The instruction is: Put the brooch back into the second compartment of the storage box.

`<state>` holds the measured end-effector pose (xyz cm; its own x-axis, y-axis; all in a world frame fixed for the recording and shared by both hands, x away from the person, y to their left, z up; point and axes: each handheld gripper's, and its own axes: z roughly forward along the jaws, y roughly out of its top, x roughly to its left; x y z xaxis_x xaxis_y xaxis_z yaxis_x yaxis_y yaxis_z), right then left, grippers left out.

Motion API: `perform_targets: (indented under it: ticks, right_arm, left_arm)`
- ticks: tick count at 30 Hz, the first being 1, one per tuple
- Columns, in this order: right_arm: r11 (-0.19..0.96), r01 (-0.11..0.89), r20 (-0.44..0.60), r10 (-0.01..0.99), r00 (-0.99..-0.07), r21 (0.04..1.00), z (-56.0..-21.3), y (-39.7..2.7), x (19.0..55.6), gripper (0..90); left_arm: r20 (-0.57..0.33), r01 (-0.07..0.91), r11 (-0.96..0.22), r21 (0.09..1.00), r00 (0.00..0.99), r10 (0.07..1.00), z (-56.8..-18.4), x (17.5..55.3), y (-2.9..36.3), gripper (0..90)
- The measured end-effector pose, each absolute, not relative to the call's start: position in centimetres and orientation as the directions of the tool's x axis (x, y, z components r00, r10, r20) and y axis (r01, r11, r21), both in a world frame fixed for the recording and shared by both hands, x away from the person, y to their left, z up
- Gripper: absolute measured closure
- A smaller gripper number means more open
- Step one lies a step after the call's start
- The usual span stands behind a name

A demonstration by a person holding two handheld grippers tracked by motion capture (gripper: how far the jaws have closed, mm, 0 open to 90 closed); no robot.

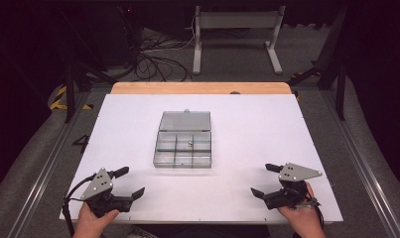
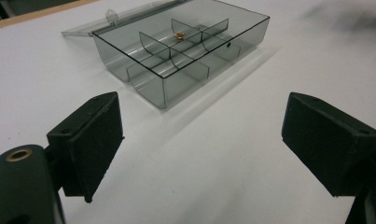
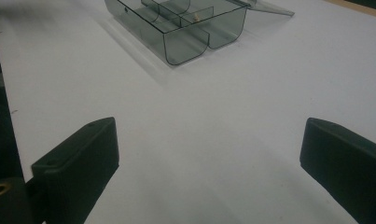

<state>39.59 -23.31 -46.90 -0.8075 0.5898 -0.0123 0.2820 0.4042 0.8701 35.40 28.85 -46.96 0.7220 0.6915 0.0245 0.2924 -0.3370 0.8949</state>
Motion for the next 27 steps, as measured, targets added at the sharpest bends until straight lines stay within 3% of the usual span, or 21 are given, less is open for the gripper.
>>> perform_targets:
  ticks: [27]
  right_arm:
    - [0.404,0.280,-0.015,0.591,-0.806,0.871,-46.84,-23.39,39.45,5.0]
  left_arm:
    - [0.017,0.290,-0.321,0.902,0.718,0.696,-46.71,35.20,28.99,13.4]
